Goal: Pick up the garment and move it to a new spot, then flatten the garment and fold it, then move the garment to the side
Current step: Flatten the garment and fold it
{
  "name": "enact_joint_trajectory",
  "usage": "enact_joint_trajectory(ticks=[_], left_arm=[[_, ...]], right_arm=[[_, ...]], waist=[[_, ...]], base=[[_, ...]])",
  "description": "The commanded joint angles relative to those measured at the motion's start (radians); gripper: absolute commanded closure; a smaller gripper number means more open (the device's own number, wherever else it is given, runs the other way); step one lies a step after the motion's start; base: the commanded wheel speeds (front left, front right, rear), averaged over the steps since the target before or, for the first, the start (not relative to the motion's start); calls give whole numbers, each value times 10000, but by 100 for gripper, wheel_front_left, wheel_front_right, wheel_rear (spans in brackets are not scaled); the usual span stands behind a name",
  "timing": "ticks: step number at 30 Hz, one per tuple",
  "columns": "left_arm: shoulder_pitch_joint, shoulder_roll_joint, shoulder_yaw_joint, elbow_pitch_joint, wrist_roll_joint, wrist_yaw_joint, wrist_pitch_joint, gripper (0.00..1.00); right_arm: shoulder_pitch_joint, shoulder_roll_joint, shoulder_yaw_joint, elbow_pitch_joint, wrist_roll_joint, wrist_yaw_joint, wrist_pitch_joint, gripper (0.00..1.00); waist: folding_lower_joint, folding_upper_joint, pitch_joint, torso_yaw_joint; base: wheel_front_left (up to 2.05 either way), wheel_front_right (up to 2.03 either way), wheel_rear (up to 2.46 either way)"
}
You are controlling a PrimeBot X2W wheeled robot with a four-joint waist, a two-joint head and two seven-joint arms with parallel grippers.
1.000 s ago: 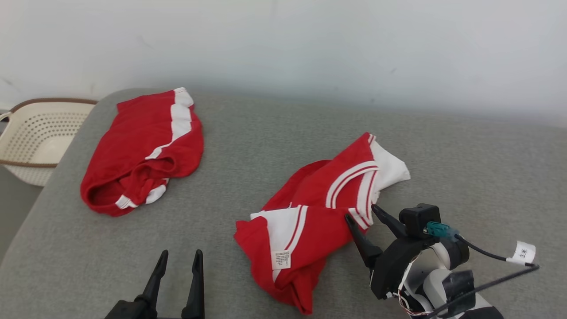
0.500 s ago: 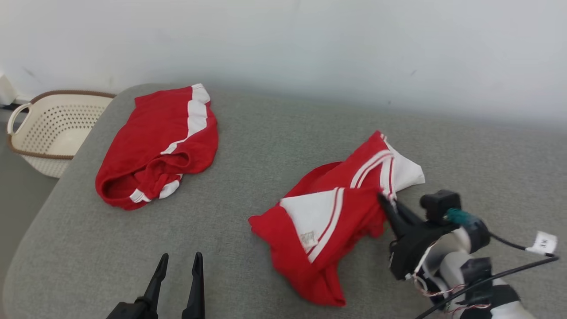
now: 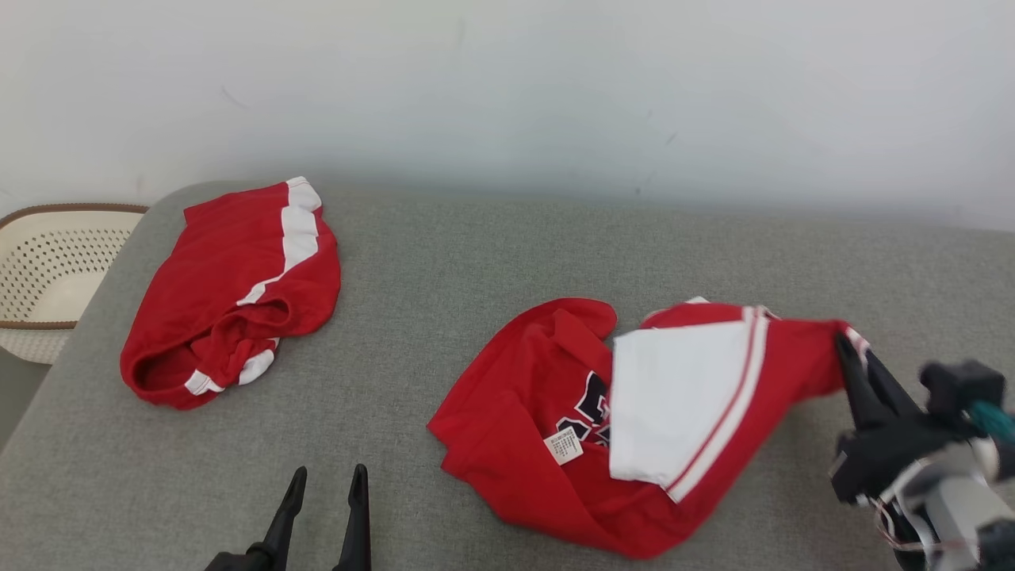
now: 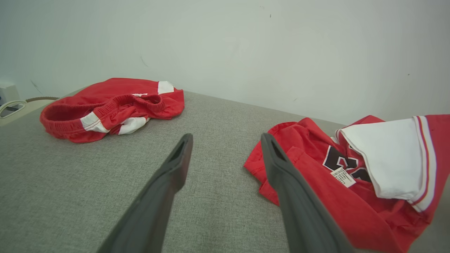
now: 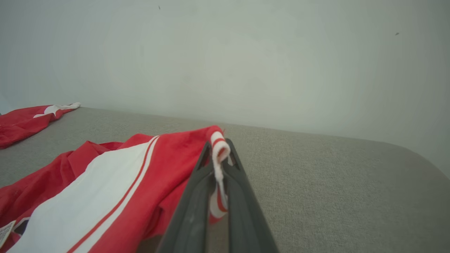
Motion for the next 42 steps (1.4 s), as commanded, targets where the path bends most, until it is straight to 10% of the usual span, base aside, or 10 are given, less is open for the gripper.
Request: enact_joint_trajectory(ticks=[1,10,11,12,42], left_arm=[[208,1,9,17,-62,26,-31,0],[257,1,64,69,-11,-30,-31,0],[242,1,66,73,2,-43,-31,0],[230,1,68,76,10,-48,-31,0],[50,2,182,221,340,-241,-31,0]], right_arm=[[425,-50,-266,-211,-129,-6,-45,100],[2284,309,-2319,-738,-918,-6,224,100],[2309,409,-2455,-839,-953,-6,208,63],[2367,526,-2527,-961,-966,-6,198,0],[4558,3194,-3988,-4524,-2373,-6,23,0]], waist=[[0,0,-26,6],[0,0,-74,-37],[0,0,-67,-44],[0,0,-63,-50],[0,0,-117,-57]], base=[[0,0,0],[0,0,0],[0,0,0],[0,0,0],[0,0,0]])
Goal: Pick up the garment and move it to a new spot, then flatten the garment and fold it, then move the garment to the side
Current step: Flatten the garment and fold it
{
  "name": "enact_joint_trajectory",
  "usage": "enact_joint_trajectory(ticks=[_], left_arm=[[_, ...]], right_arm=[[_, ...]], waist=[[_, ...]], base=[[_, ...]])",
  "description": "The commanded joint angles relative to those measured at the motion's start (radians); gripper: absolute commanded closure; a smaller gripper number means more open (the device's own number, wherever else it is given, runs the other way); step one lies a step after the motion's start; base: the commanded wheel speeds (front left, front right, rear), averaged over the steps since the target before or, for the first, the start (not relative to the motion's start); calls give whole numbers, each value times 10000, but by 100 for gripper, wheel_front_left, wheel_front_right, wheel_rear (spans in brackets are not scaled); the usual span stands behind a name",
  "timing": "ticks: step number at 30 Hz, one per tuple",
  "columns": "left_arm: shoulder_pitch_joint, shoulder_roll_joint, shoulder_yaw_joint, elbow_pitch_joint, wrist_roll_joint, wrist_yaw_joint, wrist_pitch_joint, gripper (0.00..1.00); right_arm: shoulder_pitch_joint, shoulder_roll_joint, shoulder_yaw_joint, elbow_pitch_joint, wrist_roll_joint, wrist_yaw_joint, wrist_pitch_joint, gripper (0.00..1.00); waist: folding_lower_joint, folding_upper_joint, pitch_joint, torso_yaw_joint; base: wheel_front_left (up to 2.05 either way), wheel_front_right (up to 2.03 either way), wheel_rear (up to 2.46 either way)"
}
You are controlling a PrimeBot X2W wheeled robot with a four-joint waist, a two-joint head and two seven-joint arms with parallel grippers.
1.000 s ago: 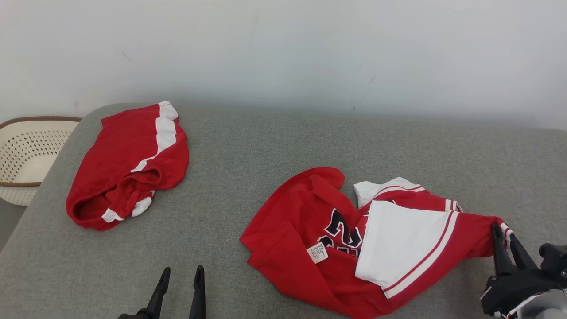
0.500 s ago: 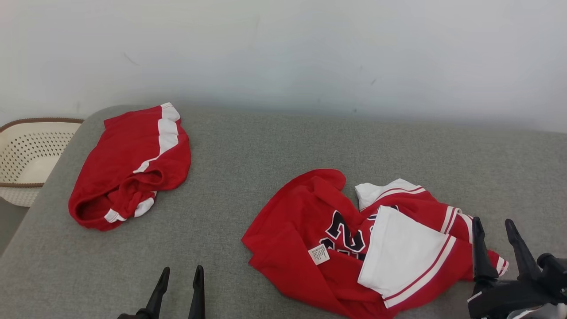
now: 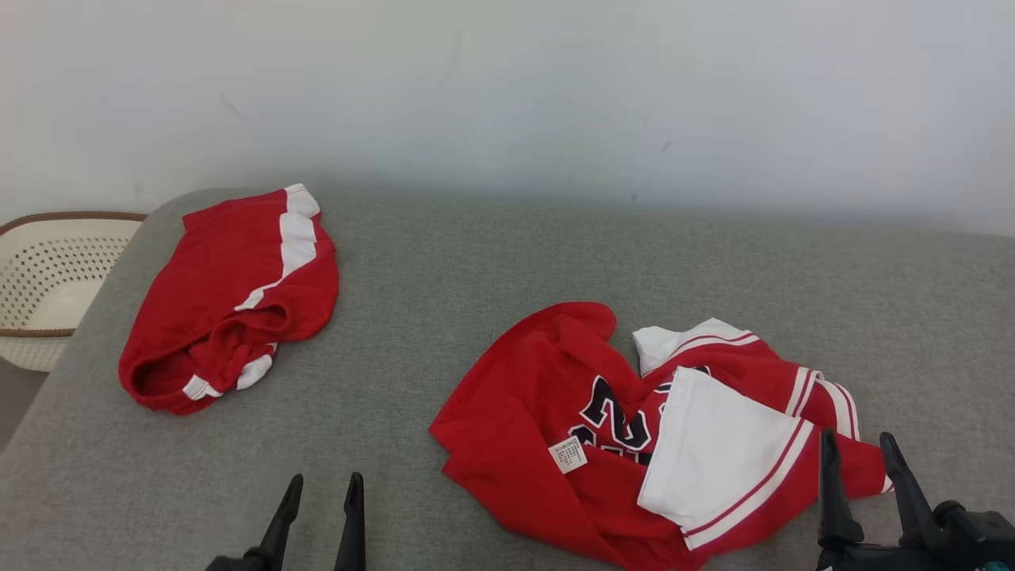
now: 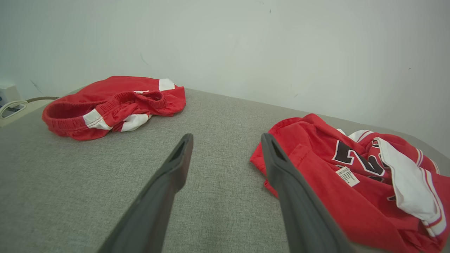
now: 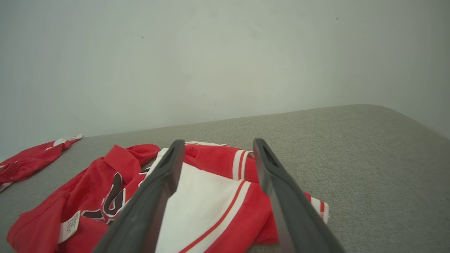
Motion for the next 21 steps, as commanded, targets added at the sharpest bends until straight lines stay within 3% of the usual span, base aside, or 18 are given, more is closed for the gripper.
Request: enact_joint_trajectory(ticks=[1,12,21], left_arm=[[-164,-1,21,52,89,-11,-31,0],[-2279,257,-51,2063,-86,-814,384,0],[-3920,503,2,4133,-247,-980,1008,0]], right_arm=[[5,25,-6,-37,-69,-6,-13,0],[-615,216,453,171,-51,-6,26,0],[-1154,295,616,543,39,-6,-58,0]], waist=[[0,0,32,-71],[0,0,608,-1145],[0,0,1219,-2418]], base=[[0,0,0],[0,0,0],[0,0,0]])
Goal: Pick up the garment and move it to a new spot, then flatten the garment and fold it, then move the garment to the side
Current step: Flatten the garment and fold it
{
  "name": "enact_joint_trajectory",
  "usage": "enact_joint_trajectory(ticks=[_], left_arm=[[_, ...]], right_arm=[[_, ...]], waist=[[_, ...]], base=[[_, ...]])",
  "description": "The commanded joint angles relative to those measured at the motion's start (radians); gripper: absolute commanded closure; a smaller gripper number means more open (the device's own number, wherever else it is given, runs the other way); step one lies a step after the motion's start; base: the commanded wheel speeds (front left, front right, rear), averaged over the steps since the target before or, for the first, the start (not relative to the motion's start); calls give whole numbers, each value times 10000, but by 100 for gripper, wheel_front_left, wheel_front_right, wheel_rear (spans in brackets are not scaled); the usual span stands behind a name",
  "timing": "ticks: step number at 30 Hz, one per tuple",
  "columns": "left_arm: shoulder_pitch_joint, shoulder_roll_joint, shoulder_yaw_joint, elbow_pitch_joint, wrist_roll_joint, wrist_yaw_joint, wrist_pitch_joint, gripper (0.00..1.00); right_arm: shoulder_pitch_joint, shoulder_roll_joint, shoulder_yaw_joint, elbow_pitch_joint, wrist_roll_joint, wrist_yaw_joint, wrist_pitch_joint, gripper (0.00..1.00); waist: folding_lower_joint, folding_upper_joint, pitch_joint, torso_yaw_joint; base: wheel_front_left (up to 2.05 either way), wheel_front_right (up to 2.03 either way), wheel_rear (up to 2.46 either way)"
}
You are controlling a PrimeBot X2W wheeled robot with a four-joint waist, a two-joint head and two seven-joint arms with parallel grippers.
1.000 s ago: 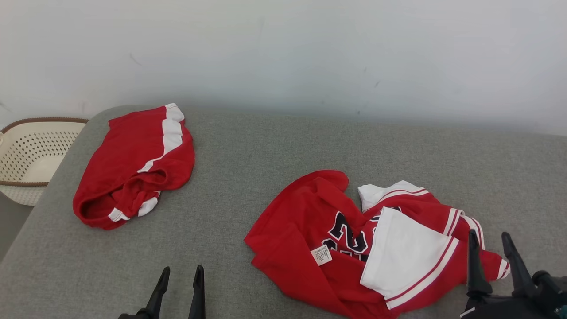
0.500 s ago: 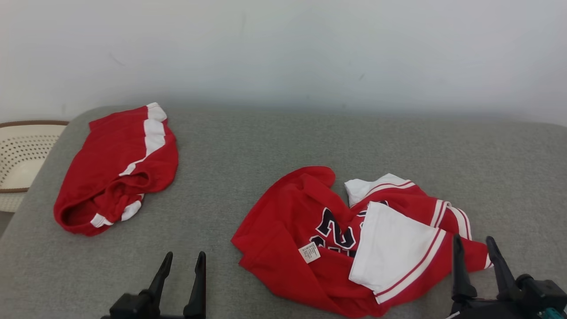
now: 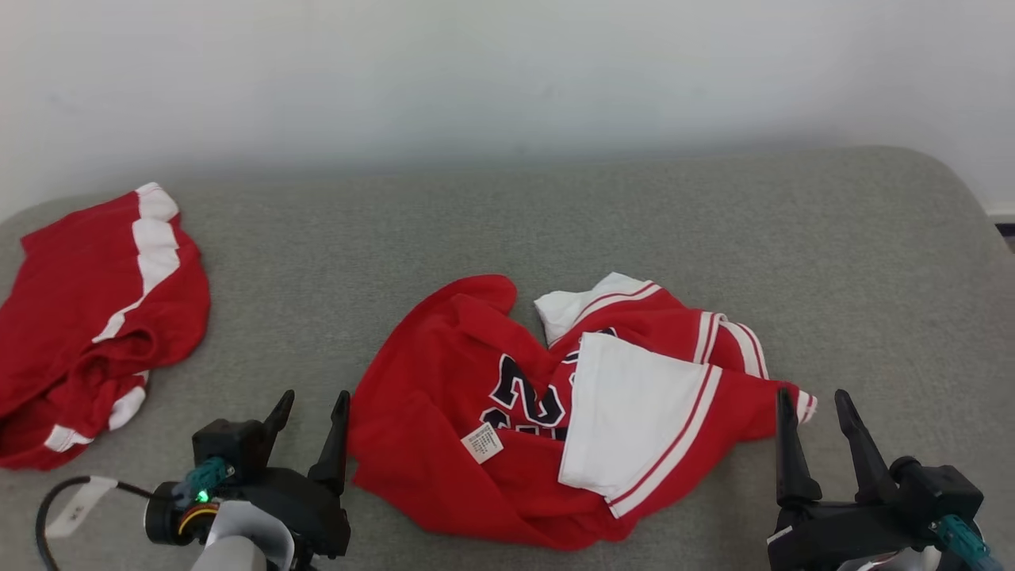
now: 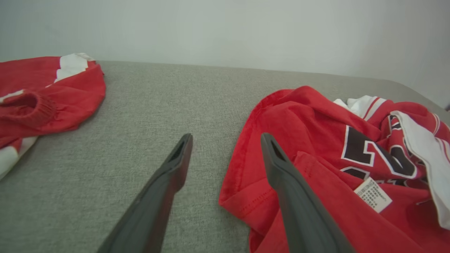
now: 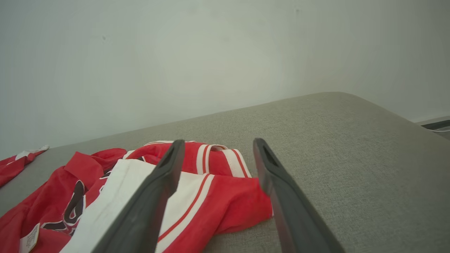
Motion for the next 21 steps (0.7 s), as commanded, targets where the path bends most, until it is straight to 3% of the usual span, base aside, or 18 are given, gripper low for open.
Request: enact_joint_trajectory(ticks=[1,9,17,18,19,20,21], left_arm=[[-341,139,-50,423,-15,-71,120,0],[-1323,335,-252,1996,24,-351,471,0],[-2033,579,-534,3480,278,-350,563,0],[-2088,601,-570,3647,315,-346,579,50],[-2148,624,-612,3775,353,-361,504,81],[-2204,646,-691,3944,413,-378,509,100],[-2254,637,-779,4071,410,-422,484,100]], right_arm=[[-139,36,8,84,43,-6,-68,0],[-374,61,133,312,89,-6,-103,0],[-394,80,132,436,142,-6,-113,0],[-403,77,124,430,135,-6,-114,0],[-419,72,117,428,130,-6,-113,0],[-443,71,111,429,118,-6,-98,0],[-463,83,126,418,84,-6,-95,0]], waist=[[-1,0,476,-731],[-1,0,669,-1301],[-1,0,722,-1547],[-1,0,723,-1552],[-1,0,727,-1553],[-1,0,729,-1552],[-1,0,725,-1549]], base=[[0,0,0],[0,0,0],[0,0,0],[0,0,0],[0,0,0],[0,0,0],[0,0,0]])
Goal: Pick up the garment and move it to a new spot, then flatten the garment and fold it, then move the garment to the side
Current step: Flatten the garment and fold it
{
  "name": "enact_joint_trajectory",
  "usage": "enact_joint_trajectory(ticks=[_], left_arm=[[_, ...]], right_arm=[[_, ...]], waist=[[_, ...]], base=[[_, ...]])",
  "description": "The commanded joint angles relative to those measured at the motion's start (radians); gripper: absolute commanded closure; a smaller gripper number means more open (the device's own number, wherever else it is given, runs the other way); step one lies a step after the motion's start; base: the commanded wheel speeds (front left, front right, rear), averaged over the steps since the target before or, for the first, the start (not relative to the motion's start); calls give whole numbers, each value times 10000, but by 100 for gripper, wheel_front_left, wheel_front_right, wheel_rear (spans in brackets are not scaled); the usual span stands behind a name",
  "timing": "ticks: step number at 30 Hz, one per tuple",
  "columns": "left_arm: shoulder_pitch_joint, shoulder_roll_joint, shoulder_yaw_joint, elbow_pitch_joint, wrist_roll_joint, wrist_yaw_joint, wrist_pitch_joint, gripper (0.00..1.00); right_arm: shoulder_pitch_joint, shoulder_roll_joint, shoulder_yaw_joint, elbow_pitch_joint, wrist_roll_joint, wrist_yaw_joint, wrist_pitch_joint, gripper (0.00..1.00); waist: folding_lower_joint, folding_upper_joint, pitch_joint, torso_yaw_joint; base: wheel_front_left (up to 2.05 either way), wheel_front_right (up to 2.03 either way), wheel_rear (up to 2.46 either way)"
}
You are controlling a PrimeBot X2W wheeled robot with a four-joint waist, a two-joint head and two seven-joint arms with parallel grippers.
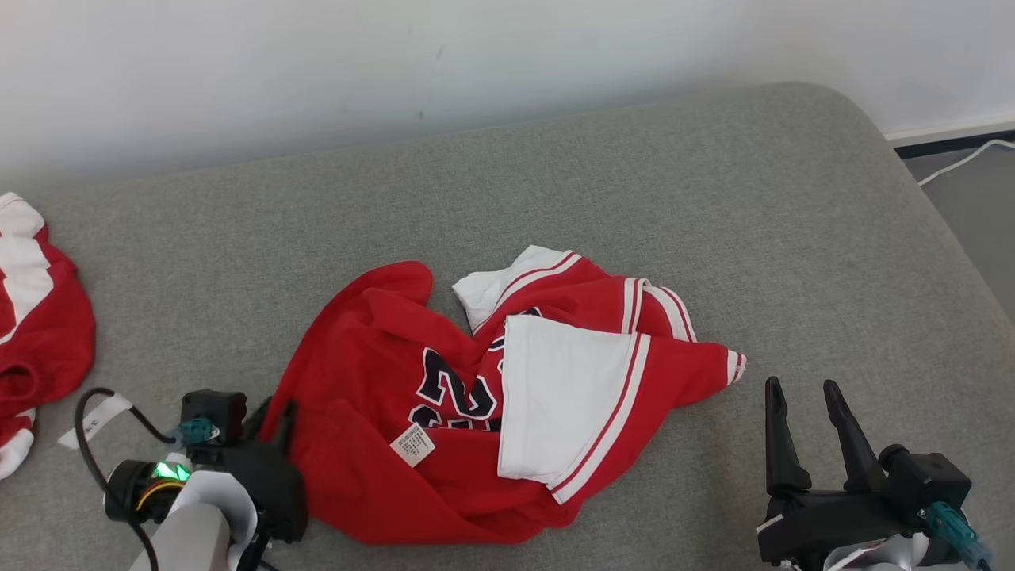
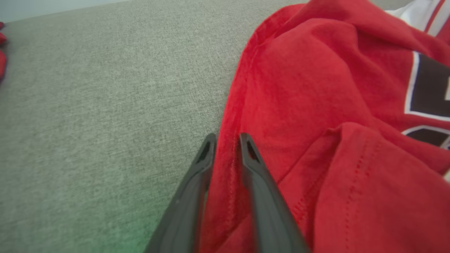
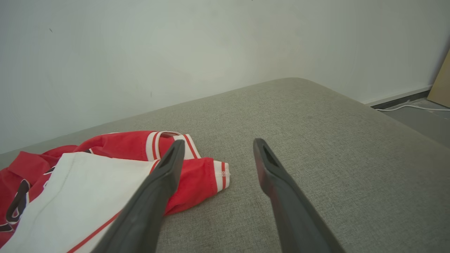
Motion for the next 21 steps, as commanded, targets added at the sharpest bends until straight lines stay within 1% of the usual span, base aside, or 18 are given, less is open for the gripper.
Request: enact_joint_trajectory(ticks=[1,4,10,17,21], left_arm=[[-35,20,-78,169,25,-46,-77,100],[-386,43,-228,364,85,-158,-295,100],[-1590,182,-508,293,207,-365,-766,100],[-3118,509,-803,22,311,-495,-992,100],[-3661,656,-746,-192,188,-530,-1158,100]], right_arm=[[-84,33,10,-47,-36,-6,-15,0],[-109,21,-36,-80,-62,-6,-16,0],[-186,-18,-19,-99,-56,-6,-17,0],[-373,90,42,-93,-5,-6,-17,0],[-292,145,11,-81,-13,-6,-17,0]], waist=[[-1,-1,-5,14],[-1,-1,7,76],[-1,-1,-6,143],[-1,-1,-39,-90],[-1,-1,-92,-187]], base=[[0,0,0],[0,0,0],[0,0,0],[0,0,0],[0,0,0]])
